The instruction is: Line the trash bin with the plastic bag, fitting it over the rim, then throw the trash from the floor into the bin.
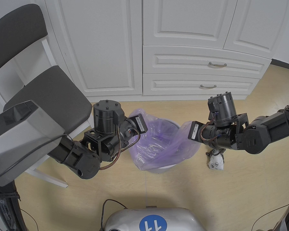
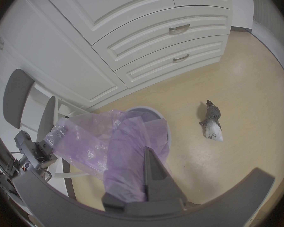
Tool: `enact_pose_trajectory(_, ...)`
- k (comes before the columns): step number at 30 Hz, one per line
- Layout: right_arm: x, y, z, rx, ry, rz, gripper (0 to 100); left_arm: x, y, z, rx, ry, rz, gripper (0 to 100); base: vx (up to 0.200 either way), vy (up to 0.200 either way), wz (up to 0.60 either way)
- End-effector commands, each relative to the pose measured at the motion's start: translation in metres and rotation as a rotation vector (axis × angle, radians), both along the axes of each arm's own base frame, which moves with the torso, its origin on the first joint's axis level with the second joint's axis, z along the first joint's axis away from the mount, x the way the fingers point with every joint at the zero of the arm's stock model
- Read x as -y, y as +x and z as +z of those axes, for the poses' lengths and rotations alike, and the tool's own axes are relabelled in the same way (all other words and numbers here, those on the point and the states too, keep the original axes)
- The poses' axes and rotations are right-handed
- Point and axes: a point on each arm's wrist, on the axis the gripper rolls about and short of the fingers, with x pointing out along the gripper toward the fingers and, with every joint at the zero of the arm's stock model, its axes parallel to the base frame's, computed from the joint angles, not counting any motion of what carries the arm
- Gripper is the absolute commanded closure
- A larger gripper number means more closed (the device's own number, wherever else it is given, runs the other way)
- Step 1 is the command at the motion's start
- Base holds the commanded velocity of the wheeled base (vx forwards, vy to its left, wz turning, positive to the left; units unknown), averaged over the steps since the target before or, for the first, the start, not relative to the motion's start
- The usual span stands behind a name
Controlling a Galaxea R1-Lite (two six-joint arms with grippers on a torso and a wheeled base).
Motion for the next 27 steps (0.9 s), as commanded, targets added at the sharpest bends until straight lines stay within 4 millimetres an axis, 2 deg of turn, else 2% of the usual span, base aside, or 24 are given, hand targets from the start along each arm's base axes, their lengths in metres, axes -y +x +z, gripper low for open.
enact_pose_trajectory(1, -0.004, 0.01, -0.015, -0.033, -0.008, -0.01, 100, 0.004, 0.009, -0.017, -0.027, 0.011, 0.007, 100, 0.0, 0.0, 0.0)
enact_pose_trajectory(7, -0.011, 0.022, -0.029, -0.052, 0.023, -0.034, 100, 0.009, 0.011, -0.028, -0.056, -0.011, 0.003, 100, 0.0, 0.0, 0.0)
enact_pose_trajectory(12, -0.014, 0.034, -0.044, -0.028, 0.077, -0.053, 100, 0.022, 0.017, -0.042, -0.087, -0.046, -0.007, 100, 0.0, 0.0, 0.0)
enact_pose_trajectory(13, -0.015, 0.04, -0.054, -0.02, 0.091, -0.06, 100, 0.028, 0.021, -0.046, -0.091, -0.062, -0.014, 100, 0.0, 0.0, 0.0)
enact_pose_trajectory(17, -0.017, 0.044, -0.066, -0.027, 0.139, -0.049, 100, 0.042, 0.015, -0.055, -0.109, -0.065, -0.046, 100, 0.0, 0.0, 0.0)
enact_pose_trajectory(19, -0.019, 0.041, -0.069, -0.067, 0.171, -0.004, 100, 0.051, 0.004, -0.057, -0.121, -0.057, -0.075, 100, 0.0, 0.0, 0.0)
enact_pose_trajectory(22, -0.017, 0.036, -0.066, -0.097, 0.156, 0.011, 100, 0.056, -0.01, -0.058, -0.139, -0.041, -0.103, 100, 0.0, 0.0, 0.0)
enact_pose_trajectory(26, -0.01, 0.027, -0.041, -0.113, 0.146, 0.004, 100, 0.057, -0.02, -0.051, -0.124, -0.051, -0.126, 100, 0.0, 0.0, 0.0)
enact_pose_trajectory(27, -0.006, 0.024, -0.026, -0.105, 0.15, 0.002, 100, 0.056, -0.024, -0.045, -0.114, -0.059, -0.131, 100, 0.0, 0.0, 0.0)
